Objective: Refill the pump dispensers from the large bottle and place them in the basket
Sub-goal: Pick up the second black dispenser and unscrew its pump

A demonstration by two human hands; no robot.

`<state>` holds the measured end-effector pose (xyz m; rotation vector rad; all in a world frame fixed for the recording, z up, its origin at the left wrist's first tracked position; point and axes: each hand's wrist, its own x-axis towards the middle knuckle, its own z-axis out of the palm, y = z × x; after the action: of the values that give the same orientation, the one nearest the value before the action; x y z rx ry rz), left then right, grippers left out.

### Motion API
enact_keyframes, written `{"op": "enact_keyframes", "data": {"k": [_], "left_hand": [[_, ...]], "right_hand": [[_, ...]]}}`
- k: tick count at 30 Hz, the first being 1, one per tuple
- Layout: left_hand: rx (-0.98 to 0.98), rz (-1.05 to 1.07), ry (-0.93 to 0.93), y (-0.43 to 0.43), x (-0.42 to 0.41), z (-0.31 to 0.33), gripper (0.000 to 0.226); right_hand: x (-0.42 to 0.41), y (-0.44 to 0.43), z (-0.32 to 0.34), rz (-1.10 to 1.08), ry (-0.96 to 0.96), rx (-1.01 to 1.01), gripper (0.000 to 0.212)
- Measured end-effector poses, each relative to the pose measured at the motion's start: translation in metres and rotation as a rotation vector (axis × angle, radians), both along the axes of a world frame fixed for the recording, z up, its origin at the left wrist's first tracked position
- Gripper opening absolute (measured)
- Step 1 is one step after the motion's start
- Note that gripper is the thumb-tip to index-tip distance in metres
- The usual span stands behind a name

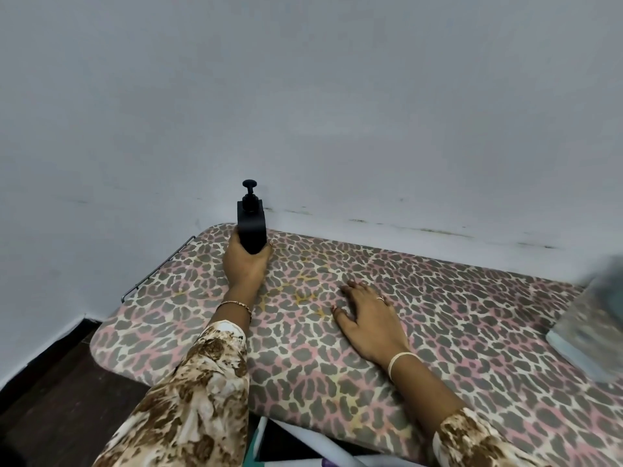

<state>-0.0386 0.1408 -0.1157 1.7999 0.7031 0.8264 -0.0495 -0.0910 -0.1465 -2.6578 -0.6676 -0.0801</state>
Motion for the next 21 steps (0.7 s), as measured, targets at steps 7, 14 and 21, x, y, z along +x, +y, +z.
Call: {"op": "enact_keyframes", "data": {"k": [7,14,21], "left_hand": [[-0.036,-0.094,-0.048,-0.035,-0.019,0.005,0.045],[-0.061,-0.34,-0.081,-0.103,-0.044,-0.009,0.052],[-0.15,-0.513,-0.105,-0.178,-0.062,-0.013,0.052]], "right_hand": [[-0.004,-0.003,0.001,-0.031,-0.01,0.13,0.057],[-0.013,-0.027,0.01,-0.177,0.055,0.459,0.054],[-0.026,-0.076,0.031,-0.254,0.042,0.629,0.051]]}}
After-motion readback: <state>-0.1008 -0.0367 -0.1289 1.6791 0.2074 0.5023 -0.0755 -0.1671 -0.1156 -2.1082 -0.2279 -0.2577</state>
